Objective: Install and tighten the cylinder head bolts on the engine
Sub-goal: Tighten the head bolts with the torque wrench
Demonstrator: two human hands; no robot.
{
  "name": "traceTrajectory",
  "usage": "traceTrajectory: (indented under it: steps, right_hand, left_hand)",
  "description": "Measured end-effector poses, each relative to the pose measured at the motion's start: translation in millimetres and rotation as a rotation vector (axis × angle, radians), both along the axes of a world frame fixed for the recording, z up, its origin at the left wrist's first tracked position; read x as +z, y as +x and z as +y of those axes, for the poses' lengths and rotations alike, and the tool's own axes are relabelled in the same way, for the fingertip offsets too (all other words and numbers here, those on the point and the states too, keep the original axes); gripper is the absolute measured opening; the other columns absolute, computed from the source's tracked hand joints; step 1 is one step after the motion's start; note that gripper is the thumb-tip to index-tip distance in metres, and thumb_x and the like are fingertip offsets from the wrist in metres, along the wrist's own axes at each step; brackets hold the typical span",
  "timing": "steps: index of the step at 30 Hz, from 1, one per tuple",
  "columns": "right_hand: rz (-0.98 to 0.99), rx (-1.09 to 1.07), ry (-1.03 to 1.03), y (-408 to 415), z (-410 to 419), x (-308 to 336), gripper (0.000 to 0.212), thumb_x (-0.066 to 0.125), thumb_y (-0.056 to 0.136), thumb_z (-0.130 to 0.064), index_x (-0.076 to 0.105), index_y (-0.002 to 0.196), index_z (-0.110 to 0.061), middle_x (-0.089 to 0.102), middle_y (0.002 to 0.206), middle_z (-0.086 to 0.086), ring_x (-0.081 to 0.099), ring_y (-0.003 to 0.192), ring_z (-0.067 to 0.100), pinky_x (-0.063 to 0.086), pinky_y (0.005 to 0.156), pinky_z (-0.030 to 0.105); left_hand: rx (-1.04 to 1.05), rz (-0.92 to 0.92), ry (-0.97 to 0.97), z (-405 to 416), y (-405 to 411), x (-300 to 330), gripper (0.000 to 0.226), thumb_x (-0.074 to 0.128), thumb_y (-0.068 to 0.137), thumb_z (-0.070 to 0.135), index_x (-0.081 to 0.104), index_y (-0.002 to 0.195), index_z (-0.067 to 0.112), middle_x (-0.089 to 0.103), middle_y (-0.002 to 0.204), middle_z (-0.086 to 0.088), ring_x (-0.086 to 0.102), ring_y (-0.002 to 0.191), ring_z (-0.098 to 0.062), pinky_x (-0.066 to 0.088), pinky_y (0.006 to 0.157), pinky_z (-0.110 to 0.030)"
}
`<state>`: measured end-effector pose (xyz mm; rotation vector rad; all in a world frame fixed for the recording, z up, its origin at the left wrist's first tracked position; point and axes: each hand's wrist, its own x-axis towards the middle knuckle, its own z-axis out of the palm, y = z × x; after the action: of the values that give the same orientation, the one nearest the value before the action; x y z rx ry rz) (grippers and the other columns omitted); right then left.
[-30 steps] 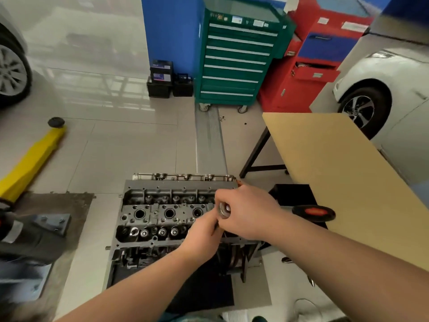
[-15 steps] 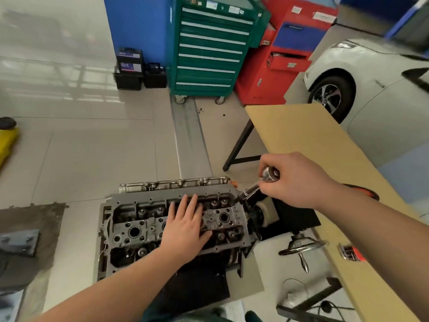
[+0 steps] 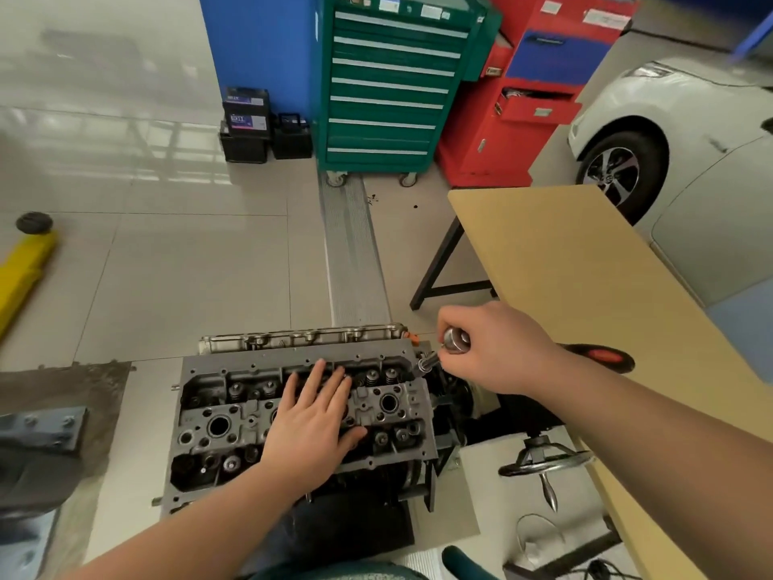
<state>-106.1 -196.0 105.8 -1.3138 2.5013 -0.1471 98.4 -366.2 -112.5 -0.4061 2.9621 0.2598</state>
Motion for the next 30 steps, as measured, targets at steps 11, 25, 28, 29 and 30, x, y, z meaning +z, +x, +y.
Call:
traceTrajectory:
  steps: [11,25,28,29,30]
  right_hand:
    - [0.105,0.539,0.194,-34.7,-33.4,20.8,0.013,0.063,0.088,-0.040,0.054,0.097,-0.042,0.060,0.083,-0.017,0.055,0.080,0.006,0.049,0.064,0.032]
    - [0.199,0.487,0.155,-24.3,-26.2,0.7,0.012,0.057,0.091,-0.047,0.049,0.097,-0.039,0.057,0.080,-0.012,0.056,0.078,0.017,0.040,0.062,0.033]
    - [0.275,0.467,0.112,-19.7,-25.9,-0.4,0.018,0.054,0.091,-0.050,0.043,0.099,-0.038,0.047,0.071,-0.012,0.052,0.071,0.020,0.037,0.060,0.035]
    - [0.300,0.460,0.086,-19.3,-24.6,-1.8,0.022,0.053,0.091,-0.051,0.043,0.104,-0.036,0.051,0.073,-0.011,0.052,0.070,0.021,0.037,0.059,0.035]
    - [0.311,0.455,0.060,-19.7,-22.0,-3.0,0.028,0.053,0.091,-0.052,0.043,0.110,-0.034,0.058,0.080,-0.009,0.054,0.071,0.022,0.036,0.059,0.035]
  left_hand:
    - [0.020,-0.029,-0.021,0.3,0.2,-2.6,0.093,0.001,0.096,0.084,0.009,0.167,0.026,0.000,0.174,0.008,-0.027,0.158,-0.021,-0.007,0.130,-0.054]
    - [0.106,0.104,0.178,12.1,-11.3,30.3,0.089,0.026,0.093,0.081,0.014,0.166,0.033,0.005,0.175,0.013,-0.018,0.160,-0.016,-0.006,0.131,-0.050]
    - [0.090,0.313,0.598,40.5,-50.7,80.7,0.074,0.057,0.090,0.068,0.028,0.155,0.051,0.027,0.157,0.040,0.019,0.151,0.011,0.025,0.126,-0.032]
    - [0.141,0.320,0.839,52.4,-67.6,98.8,0.064,0.065,0.086,0.062,0.039,0.144,0.057,0.046,0.144,0.045,0.039,0.136,0.020,0.041,0.113,-0.025]
    - [0.212,0.312,1.051,64.5,-83.4,114.2,0.053,0.069,0.081,0.057,0.050,0.130,0.058,0.062,0.126,0.040,0.056,0.117,0.019,0.049,0.097,-0.022]
